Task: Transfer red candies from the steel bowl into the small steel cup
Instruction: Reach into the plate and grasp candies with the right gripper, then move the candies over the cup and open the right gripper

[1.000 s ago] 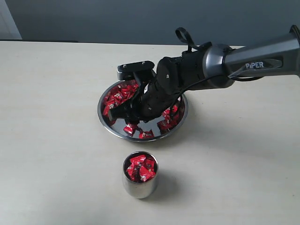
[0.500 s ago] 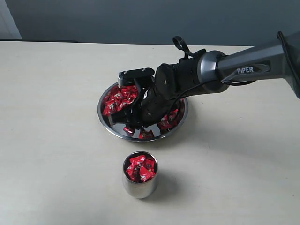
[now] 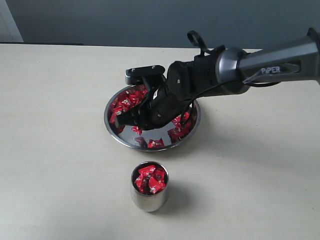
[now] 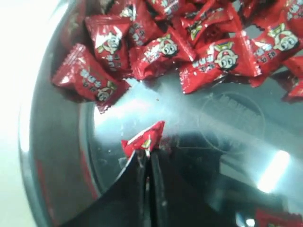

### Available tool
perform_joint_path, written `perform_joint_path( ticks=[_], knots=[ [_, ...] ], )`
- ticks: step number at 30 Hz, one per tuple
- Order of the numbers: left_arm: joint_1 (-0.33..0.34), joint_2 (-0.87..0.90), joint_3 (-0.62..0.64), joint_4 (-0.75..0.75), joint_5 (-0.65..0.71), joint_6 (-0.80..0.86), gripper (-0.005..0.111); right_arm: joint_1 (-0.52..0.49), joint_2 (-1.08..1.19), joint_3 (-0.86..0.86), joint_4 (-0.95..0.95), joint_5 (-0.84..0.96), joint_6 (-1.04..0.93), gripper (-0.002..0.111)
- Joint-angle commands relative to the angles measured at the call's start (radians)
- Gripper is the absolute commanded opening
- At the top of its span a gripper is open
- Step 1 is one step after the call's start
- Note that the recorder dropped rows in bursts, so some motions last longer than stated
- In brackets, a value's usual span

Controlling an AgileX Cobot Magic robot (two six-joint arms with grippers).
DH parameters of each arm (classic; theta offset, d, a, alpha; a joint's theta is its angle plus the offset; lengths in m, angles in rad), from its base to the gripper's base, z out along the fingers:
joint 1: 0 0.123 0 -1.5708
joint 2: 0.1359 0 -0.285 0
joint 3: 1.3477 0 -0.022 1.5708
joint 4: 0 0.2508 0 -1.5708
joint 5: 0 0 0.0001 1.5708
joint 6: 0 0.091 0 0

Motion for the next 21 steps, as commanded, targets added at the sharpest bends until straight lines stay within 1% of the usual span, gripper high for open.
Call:
perform_joint_path(
  ticks=[1, 3, 6, 14, 18, 21],
  knots=[
    [0.001, -0.005, 0.005, -0.001, -0.006, -0.001, 0.002, 0.004, -0.11, -0.003, -0.057, 0.061, -0.002, 0.0],
    [0.001, -0.005, 0.005, -0.001, -0.006, -0.001, 0.002, 0.011, -0.166, 0.008, -0.081, 0.085, -0.002, 0.0],
    [0.001, -0.005, 0.005, -0.001, -0.006, -0.001, 0.002, 0.022, -0.269, 0.069, -0.107, 0.092, -0.002, 0.0],
    [0.001, -0.005, 0.005, -0.001, -0.006, -0.001, 0.002, 0.06, -0.532, 0.351, -0.092, 0.109, -0.002, 0.0],
    [0.001, -0.005, 0.005, -0.001, -0.006, -0.001, 0.002, 0.075, -0.58, 0.441, -0.069, 0.091, -0.004, 0.0],
    [0.001, -0.005, 0.005, -0.001, -0.006, -0.001, 0.002, 0.097, -0.578, 0.458, -0.061, 0.079, -0.004, 0.0]
  ],
)
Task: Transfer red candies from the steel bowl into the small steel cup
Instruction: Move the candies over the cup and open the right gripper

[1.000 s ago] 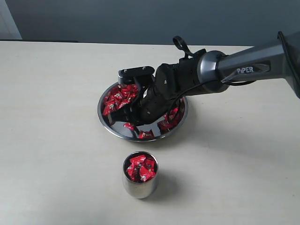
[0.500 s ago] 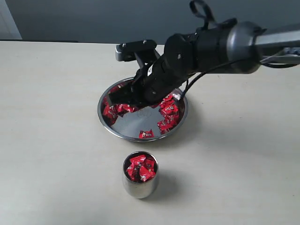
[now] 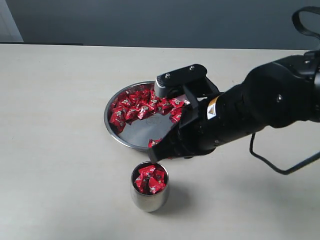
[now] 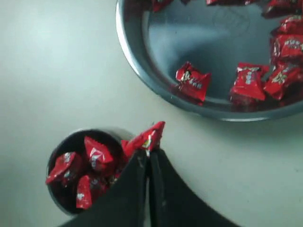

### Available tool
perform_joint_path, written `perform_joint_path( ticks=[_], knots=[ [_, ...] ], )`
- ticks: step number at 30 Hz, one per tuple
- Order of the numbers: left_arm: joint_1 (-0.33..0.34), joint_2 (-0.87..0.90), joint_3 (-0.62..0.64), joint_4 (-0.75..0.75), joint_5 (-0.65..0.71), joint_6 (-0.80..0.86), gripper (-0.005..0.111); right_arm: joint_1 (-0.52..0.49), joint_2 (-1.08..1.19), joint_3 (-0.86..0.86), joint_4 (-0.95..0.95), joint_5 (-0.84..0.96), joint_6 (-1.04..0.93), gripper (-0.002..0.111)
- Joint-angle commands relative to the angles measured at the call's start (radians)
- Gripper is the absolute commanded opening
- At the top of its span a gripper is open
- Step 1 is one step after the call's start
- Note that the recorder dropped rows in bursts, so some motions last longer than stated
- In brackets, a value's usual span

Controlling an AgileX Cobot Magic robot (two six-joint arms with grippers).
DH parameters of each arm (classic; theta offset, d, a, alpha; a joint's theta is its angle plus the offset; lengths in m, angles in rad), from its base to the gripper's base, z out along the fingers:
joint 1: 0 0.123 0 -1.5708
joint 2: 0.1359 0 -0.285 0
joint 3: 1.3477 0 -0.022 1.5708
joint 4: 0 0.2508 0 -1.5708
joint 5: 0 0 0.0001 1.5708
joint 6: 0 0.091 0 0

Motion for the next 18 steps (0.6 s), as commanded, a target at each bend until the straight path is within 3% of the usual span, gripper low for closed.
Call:
perform_joint_path(
  ticks=[1, 7, 18],
  knots=[
    [0.001, -0.005, 0.005, -0.001, -0.006, -0.001, 0.002, 0.032, -0.014, 0.03, 0.015, -0.041, -0.006, 0.0],
    [0.001, -0.005, 0.005, -0.001, -0.003, -0.001, 0.002, 0.079, -0.014, 0.033, 0.031, -0.079, -0.006, 0.0],
    [0.001, -0.005, 0.005, -0.001, -0.003, -0.001, 0.002, 0.079, -0.014, 0.035, 0.08, -0.031, -0.006, 0.0]
  ],
)
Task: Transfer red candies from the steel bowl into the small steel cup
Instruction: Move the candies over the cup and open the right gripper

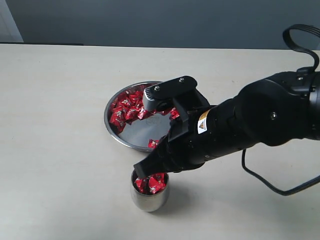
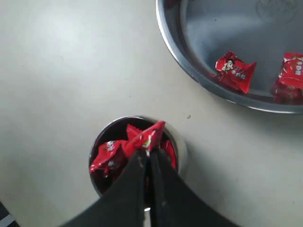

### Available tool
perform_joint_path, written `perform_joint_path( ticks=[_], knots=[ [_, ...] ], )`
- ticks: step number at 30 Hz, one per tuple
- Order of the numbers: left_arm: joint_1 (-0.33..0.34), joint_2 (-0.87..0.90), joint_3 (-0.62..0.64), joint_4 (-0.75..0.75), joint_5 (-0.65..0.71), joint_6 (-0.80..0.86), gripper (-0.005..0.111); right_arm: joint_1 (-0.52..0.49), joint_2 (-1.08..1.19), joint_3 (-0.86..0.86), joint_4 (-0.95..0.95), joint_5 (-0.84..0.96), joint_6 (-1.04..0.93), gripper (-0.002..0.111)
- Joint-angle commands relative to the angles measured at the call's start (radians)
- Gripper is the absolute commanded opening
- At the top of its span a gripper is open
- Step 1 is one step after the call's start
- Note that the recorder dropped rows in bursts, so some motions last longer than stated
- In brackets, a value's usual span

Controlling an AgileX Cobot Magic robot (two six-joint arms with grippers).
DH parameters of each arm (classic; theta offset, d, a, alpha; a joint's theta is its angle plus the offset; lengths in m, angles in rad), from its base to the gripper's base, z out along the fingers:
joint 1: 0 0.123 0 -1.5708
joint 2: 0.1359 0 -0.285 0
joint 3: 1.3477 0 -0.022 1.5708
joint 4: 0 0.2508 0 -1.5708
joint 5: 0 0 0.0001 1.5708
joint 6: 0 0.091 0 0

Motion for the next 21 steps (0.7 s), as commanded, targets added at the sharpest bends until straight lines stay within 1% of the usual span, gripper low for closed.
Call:
perform_joint_path(
  ticks=[1, 6, 13, 21],
  knots=[
    [0.001, -0.005, 0.005, -0.001, -0.003, -0.001, 0.002, 0.002, -0.009, 0.004, 0.016, 0.028, -0.003, 0.0],
    [0.001, -0.005, 0.005, -0.001, -0.003, -0.001, 0.002, 0.006, -0.009, 0.004, 0.018, 0.044, -0.007, 0.0],
    [0.001, -0.005, 0.005, -0.001, -0.003, -0.001, 0.002, 0.059, -0.009, 0.004, 0.034, 0.016, -0.04, 0.0],
    [0.001, -0.005, 0.005, -0.001, -0.003, -0.001, 0.002, 0.059, -0.004, 0.004, 0.03, -0.019, -0.04, 0.0]
  ],
)
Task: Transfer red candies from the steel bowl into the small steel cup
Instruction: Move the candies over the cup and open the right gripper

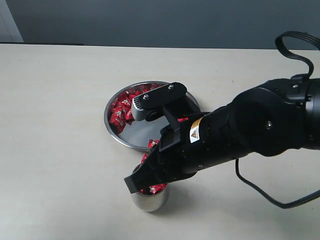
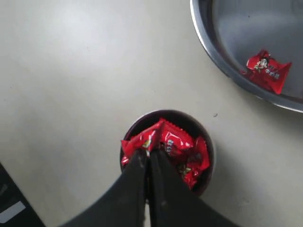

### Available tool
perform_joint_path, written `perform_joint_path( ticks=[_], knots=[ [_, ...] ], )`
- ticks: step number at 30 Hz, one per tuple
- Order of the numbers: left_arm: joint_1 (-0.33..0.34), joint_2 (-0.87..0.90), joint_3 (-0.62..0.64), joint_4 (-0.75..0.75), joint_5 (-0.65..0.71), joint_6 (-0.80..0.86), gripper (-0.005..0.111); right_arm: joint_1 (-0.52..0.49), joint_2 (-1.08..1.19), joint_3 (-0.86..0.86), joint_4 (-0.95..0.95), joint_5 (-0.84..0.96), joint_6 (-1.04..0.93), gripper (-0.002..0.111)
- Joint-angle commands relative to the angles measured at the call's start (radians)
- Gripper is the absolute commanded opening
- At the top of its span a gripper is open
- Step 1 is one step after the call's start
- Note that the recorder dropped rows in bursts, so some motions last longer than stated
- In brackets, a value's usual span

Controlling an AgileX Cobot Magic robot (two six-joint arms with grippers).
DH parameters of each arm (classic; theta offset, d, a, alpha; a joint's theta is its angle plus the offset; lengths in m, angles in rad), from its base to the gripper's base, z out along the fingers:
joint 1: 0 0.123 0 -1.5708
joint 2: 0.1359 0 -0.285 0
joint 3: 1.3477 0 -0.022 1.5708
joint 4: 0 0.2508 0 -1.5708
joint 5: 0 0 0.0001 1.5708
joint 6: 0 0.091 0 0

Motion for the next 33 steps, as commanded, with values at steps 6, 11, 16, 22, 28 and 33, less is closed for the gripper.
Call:
perform_joint_path(
  ticks=[6, 11, 16, 22, 28, 33],
  knots=[
    [0.001, -0.005, 0.005, -0.001, -0.003, -0.001, 0.002, 0.002, 0.073, 0.004, -0.003, -0.018, -0.009, 0.0],
    [0.001, -0.005, 0.005, -0.001, -0.005, -0.001, 0.002, 0.002, 0.113, 0.004, 0.001, -0.054, -0.009, 0.0],
    [0.001, -0.005, 0.005, -0.001, -0.005, -0.001, 0.002, 0.002, 0.113, 0.004, 0.001, -0.056, -0.009, 0.002],
    [0.001, -0.005, 0.005, -0.001, -0.005, -0.001, 0.002, 0.002, 0.113, 0.004, -0.002, -0.036, -0.021, 0.028],
    [0.001, -0.005, 0.005, -0.001, -0.005, -0.001, 0.002, 0.002, 0.034, 0.004, -0.008, -0.034, -0.021, 0.028],
    [0.001, -0.005, 0.005, -0.001, -0.005, -0.001, 0.002, 0.002, -0.053, 0.004, -0.083, -0.035, -0.021, 0.028]
  ],
)
